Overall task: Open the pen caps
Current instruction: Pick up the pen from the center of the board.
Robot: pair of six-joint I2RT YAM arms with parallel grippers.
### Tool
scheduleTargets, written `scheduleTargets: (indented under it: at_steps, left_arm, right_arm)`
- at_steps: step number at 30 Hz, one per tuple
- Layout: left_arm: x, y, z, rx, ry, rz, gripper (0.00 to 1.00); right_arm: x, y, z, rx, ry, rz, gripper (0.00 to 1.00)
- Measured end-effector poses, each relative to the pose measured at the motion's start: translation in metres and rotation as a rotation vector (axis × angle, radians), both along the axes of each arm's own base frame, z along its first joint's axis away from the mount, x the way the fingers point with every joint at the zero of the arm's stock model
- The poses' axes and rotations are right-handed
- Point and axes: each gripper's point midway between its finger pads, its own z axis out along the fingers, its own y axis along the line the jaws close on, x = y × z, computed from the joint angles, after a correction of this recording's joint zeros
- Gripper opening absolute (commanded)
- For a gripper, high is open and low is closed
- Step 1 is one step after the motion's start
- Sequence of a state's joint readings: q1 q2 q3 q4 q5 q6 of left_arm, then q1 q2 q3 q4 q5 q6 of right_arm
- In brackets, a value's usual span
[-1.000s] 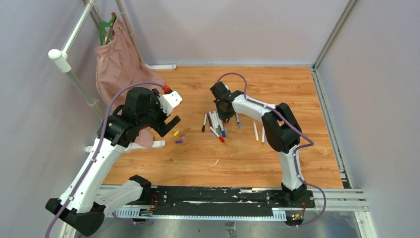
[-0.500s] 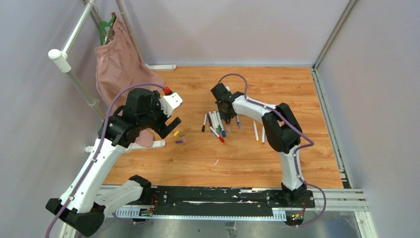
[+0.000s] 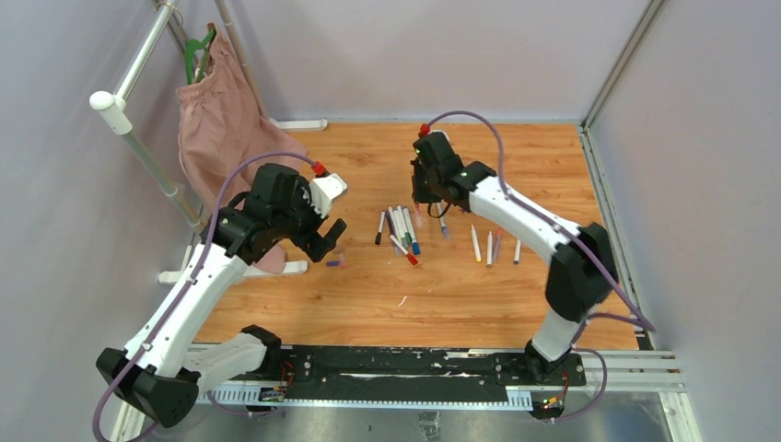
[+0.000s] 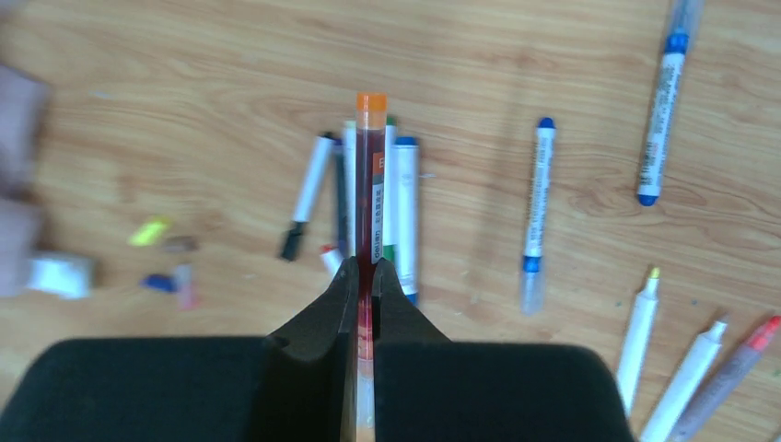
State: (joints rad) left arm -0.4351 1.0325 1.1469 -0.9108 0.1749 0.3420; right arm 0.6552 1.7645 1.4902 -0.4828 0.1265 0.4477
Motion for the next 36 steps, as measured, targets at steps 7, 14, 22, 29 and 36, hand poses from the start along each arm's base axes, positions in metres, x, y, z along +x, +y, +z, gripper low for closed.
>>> scheduleTargets:
  at_steps: [7, 14, 22, 29, 36]
  left_arm:
    - [0.001, -0.022, 0.006, -0.137, 0.043, 0.015, 1.00]
    - [-0.005, -0.054, 0.021, -0.317, 0.096, -0.036, 0.99]
    - [-0.008, -0.065, 0.017, -0.380, 0.118, -0.058, 0.89]
    - [-0.008, -0.066, 0.014, -0.384, 0.114, -0.070, 0.41]
    - [-0.005, -0.059, 0.010, -0.350, 0.072, -0.074, 0.00]
  right_arm:
    - [-0.059, 0.040, 0.074, 0.335, -0.163, 0.039, 0.00]
    - [-0.101, 0.095, 0.102, 0.530, -0.210, 0.107, 0.00]
    - [-0.122, 0.127, 0.144, 0.657, -0.285, 0.146, 0.00]
    - [-0.124, 0.130, 0.152, 0.663, -0.327, 0.125, 0.00]
    - [-0.127, 0.125, 0.157, 0.655, -0.347, 0.107, 0.23]
